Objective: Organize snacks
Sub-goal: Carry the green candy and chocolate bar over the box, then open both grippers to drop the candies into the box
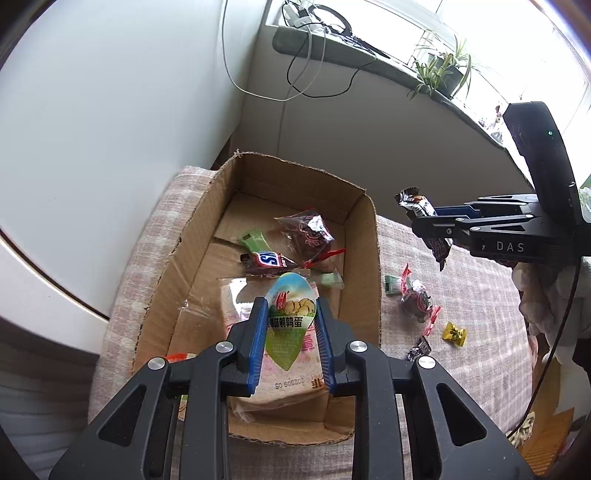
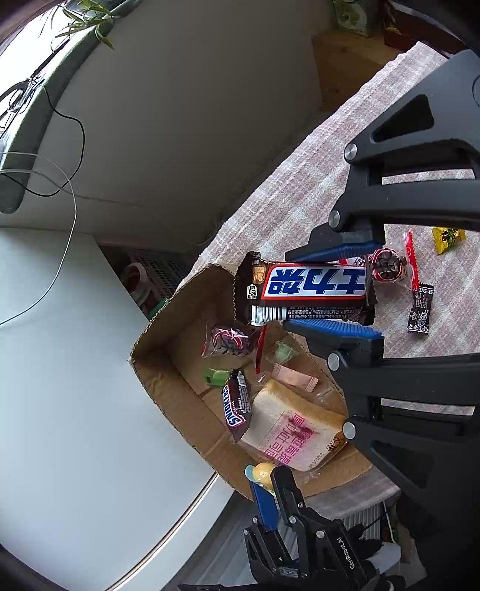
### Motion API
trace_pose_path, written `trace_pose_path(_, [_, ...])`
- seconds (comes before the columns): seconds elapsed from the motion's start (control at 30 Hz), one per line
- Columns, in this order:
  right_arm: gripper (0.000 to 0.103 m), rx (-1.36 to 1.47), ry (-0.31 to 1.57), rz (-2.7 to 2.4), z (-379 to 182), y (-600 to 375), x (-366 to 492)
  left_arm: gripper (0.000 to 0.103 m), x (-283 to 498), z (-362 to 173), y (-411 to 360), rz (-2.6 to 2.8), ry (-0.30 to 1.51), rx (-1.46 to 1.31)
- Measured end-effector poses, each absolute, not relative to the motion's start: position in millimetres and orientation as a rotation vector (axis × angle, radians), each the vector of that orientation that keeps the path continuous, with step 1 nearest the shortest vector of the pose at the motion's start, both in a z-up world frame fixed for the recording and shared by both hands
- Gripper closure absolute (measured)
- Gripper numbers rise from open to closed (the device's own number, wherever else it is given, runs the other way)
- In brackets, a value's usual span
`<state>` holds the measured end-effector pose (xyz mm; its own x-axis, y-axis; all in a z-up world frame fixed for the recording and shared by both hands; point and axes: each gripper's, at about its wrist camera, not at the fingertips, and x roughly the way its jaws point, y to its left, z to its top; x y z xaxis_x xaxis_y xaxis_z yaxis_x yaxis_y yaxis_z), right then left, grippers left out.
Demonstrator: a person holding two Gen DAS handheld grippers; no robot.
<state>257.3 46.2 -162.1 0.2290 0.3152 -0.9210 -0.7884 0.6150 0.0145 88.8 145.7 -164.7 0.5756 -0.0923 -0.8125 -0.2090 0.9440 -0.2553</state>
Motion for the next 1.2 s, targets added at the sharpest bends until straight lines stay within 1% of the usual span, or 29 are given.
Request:
trace_pose_path(0.4, [0.073, -0.572, 1.116, 0.853, -178, 98, 263, 0.079, 83, -174, 174, 0.139, 0.978, -0.359])
trace_pose_path(0.77, [0.073, -0.577, 1.119, 0.885, -192, 114, 261, 0.079, 84, -178, 182, 0.159, 0.985, -0.363])
trace_pose_path(0.8, [0.071, -0.578, 1.119, 0.886, -192, 114, 260, 0.079, 85, -178, 182, 0.152, 0.986, -0.365])
trace_pose_path(0.83, [0.064, -0.575, 1.118, 0.891, -192, 114, 260, 0.079, 85, -178, 182, 0.152, 0.988, -0.361])
trace_pose_path(0.87, [0.053, -0.575, 1.111, 0.889, -191, 114, 260, 0.079, 86, -179, 181, 0.155, 0.993, -0.357])
trace_pose_path(0.9, [0.047, -0.573, 1.104, 0.883, -189, 114, 261, 0.077, 87, -180, 181, 0.151, 1.001, -0.359])
trace_pose_path(0.93, [0.04, -0.566, 1.103, 0.883, -188, 113, 261, 0.071, 88, -180, 180, 0.15, 1.005, -0.36])
trace_pose_path(0.97, [0.04, -0.558, 1.104, 0.885, -187, 113, 262, 0.07, 88, -180, 180, 0.153, 1.003, -0.36])
trace_pose_path(1.2, [0.04, -0.543, 1.095, 0.888, -179, 109, 261, 0.07, 87, -178, 181, 0.161, 0.999, -0.363])
